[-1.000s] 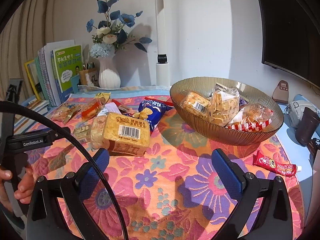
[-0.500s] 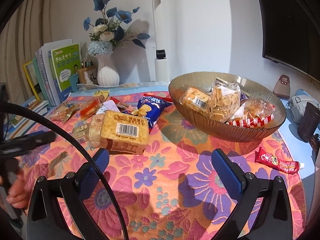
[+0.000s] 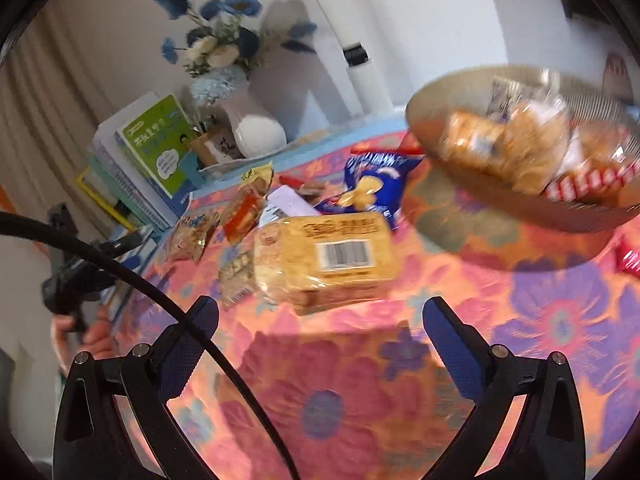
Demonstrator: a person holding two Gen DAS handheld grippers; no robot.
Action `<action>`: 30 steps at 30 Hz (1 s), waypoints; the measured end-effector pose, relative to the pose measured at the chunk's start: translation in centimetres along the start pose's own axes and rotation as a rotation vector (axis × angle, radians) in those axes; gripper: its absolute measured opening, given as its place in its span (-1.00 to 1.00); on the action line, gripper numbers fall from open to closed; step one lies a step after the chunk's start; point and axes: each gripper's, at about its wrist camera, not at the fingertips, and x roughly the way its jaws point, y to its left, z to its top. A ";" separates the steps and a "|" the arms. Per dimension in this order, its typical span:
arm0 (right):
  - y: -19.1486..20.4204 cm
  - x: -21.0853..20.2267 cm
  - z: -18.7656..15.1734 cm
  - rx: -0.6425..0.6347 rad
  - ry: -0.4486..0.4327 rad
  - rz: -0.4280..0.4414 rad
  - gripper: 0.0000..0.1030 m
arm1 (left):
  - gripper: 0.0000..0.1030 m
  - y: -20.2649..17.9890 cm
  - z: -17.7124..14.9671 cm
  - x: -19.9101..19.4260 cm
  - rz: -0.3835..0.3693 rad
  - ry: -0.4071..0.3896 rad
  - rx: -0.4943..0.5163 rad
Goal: Organize snacks
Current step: 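Grasp the cartoon-printed bread bag with left gripper while right grasps the square cake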
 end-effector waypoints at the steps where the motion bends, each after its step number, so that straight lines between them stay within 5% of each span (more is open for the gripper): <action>1: 0.6 0.3 0.2 -0.006 -0.005 -0.026 1.00 | 0.86 -0.6 0.3 1.3 0.018 0.014 0.025; 7: 3.1 4.4 0.9 -0.075 0.058 -0.245 0.98 | 0.80 -3.2 0.1 5.5 0.138 0.009 0.192; 10: 1.9 4.2 -0.5 -0.054 0.063 -0.301 0.58 | 0.15 -2.5 -0.4 4.5 0.103 -0.012 0.187; 12: 0.5 2.5 -2.1 -0.039 0.045 -0.289 0.46 | 0.14 -1.9 -0.5 4.2 0.072 -0.010 0.170; 16: -3.3 -2.1 -4.5 0.052 -0.005 -0.419 0.44 | 0.14 -1.8 -0.7 3.8 0.077 -0.016 0.146; 23: -2.3 -3.3 -3.2 0.124 -0.023 -0.200 0.61 | 0.14 -1.6 -1.0 3.1 0.065 -0.036 0.131; 27: -1.5 1.8 -1.9 0.202 0.061 -0.221 0.61 | 0.14 -1.0 -0.9 2.4 0.034 -0.060 0.101; 30: -1.0 4.0 -1.4 0.171 0.059 -0.321 0.61 | 0.13 -0.7 -0.9 2.1 0.014 -0.070 0.086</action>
